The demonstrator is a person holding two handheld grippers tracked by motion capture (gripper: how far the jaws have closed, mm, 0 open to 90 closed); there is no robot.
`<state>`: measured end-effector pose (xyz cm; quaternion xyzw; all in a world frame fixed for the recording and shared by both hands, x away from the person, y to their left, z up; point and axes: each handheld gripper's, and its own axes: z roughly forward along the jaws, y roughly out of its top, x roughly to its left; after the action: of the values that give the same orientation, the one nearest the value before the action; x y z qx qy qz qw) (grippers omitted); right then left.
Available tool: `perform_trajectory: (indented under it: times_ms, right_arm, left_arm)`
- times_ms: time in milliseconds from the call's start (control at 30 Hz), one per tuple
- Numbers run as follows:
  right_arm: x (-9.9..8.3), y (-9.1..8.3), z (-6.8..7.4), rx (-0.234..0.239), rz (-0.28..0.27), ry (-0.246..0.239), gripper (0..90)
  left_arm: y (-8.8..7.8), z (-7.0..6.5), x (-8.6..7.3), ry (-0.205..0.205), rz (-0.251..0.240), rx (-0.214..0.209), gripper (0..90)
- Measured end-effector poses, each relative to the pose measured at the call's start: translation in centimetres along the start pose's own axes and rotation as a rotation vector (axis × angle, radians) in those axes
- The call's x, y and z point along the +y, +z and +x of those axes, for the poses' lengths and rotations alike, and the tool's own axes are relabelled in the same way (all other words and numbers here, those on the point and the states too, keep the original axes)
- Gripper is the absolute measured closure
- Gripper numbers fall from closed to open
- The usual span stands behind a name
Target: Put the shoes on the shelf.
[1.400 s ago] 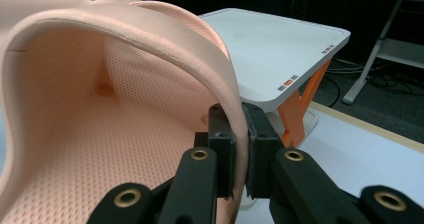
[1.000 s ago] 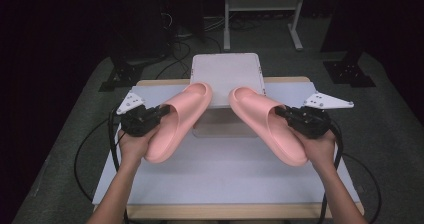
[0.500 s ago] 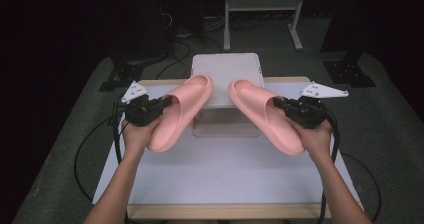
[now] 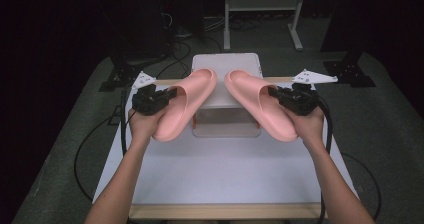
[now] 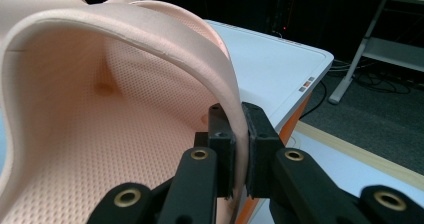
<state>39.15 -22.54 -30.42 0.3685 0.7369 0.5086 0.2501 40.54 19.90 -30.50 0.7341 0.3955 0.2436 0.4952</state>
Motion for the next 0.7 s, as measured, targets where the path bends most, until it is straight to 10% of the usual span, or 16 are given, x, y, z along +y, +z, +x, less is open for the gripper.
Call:
perform_trajectory:
  times_ms: [700]
  right_arm:
    - [1.5,3.1,-1.1,-0.039,0.023,0.016,83.9]
  left_arm:
    - [2.3,1.4,2.1,-0.024,0.004,0.028,83.2]
